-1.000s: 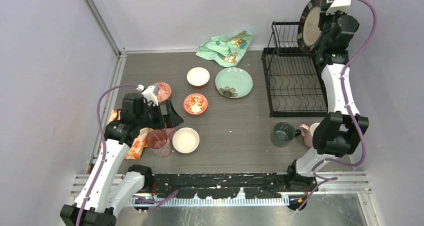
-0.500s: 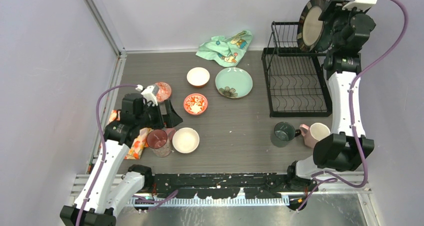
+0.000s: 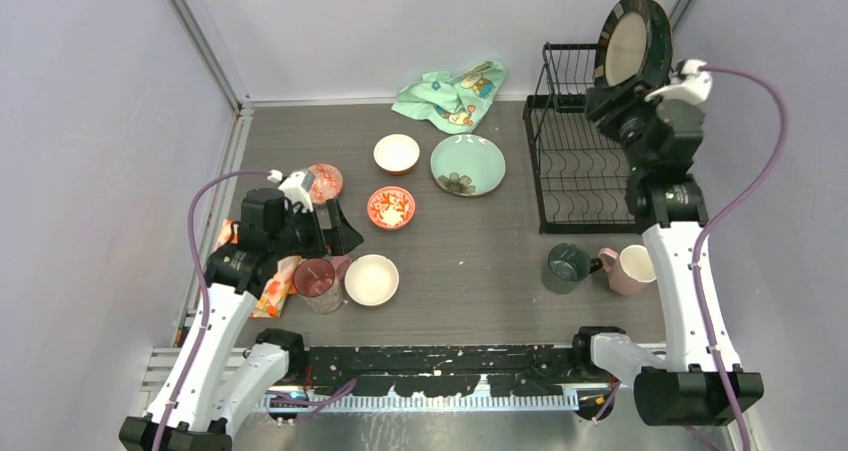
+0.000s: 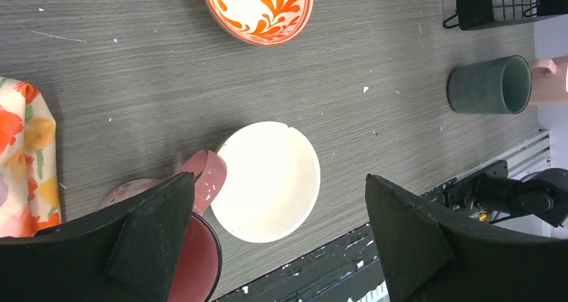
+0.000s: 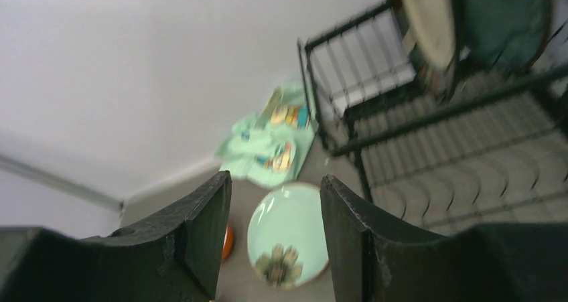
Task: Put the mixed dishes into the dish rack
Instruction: Pick up the plate at the center of the board.
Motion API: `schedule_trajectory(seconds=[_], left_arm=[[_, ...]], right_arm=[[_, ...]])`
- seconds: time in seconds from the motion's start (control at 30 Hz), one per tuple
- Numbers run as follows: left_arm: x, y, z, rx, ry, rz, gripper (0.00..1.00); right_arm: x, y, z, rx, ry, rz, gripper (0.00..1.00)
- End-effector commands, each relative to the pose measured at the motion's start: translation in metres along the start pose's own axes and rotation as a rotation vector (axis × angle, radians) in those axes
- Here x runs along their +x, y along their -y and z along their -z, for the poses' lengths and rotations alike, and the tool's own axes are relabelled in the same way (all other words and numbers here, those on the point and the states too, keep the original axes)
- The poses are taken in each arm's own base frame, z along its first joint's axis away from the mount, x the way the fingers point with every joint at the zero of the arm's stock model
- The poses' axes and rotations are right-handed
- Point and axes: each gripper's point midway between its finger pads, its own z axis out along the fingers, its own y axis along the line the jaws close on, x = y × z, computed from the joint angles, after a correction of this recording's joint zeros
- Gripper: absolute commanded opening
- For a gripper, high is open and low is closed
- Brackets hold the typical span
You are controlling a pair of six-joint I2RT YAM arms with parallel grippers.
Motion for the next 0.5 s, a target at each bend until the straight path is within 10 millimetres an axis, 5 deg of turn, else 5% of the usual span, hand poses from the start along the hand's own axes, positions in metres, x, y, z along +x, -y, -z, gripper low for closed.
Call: schedule_trajectory(seconds=[0.0,0.3,0.47], left_arm=[[-0.002,0.006,0.001,0.034,0.010,-0.016,1.00],[0.001,0.006,-0.005,0.040,-0.011,-0.002,0.99],[0.001,0.004,-0.006,0.028,-0.013,-0.001,0.99]], right_arm=[[0.063,-0.007,0.019,0.015,-0.153,-0.044,0.56],[0.173,-0.007,0.038,0.064,-0.419,-0.097,0.54],[0.219,-0.026,0.030,0.058,-0.478,-0.223,0.42]])
